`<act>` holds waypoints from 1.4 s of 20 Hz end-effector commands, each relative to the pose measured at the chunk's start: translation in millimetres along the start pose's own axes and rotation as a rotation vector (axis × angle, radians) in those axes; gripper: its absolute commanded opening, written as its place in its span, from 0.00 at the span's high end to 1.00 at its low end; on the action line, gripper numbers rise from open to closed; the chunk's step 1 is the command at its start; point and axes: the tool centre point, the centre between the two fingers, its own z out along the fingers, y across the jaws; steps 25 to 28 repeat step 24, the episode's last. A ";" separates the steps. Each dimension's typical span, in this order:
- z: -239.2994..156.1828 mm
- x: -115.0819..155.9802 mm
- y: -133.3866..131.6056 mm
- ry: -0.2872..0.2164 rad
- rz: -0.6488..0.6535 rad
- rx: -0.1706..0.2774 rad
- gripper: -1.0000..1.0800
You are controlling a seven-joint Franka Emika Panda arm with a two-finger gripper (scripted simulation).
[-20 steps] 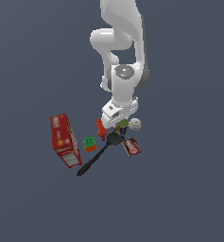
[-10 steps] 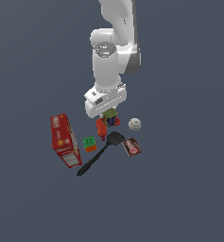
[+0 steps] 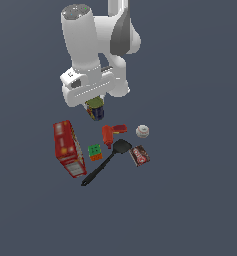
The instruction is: Pick up a designated object from a clutter of objects.
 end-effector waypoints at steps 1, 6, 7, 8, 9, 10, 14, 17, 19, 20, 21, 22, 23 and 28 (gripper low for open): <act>-23.4 -13.8 15.1 0.000 0.000 -0.002 1.00; -64.7 -39.0 43.9 -0.003 0.000 -0.002 1.00; -72.1 -43.5 49.2 -0.003 0.000 -0.002 1.00; -78.9 -47.4 54.0 -0.004 0.000 -0.002 1.00; -85.4 -51.3 58.7 -0.004 0.000 -0.002 1.00; -91.3 -54.6 63.1 -0.005 0.000 -0.002 1.00; -110.8 -65.4 77.6 -0.006 0.000 -0.003 1.00; -120.5 -70.5 85.0 -0.007 -0.001 -0.003 1.00; -124.7 -72.8 88.5 -0.007 -0.001 -0.003 1.00; -126.2 -73.5 89.7 -0.007 -0.001 -0.003 1.00; -127.2 -73.6 90.5 -0.007 -0.001 -0.003 1.00; -127.8 -73.8 91.1 -0.007 -0.001 -0.003 1.00; -128.0 -73.7 91.5 -0.007 -0.001 -0.003 1.00; -128.0 -73.6 91.5 -0.007 -0.001 -0.003 1.00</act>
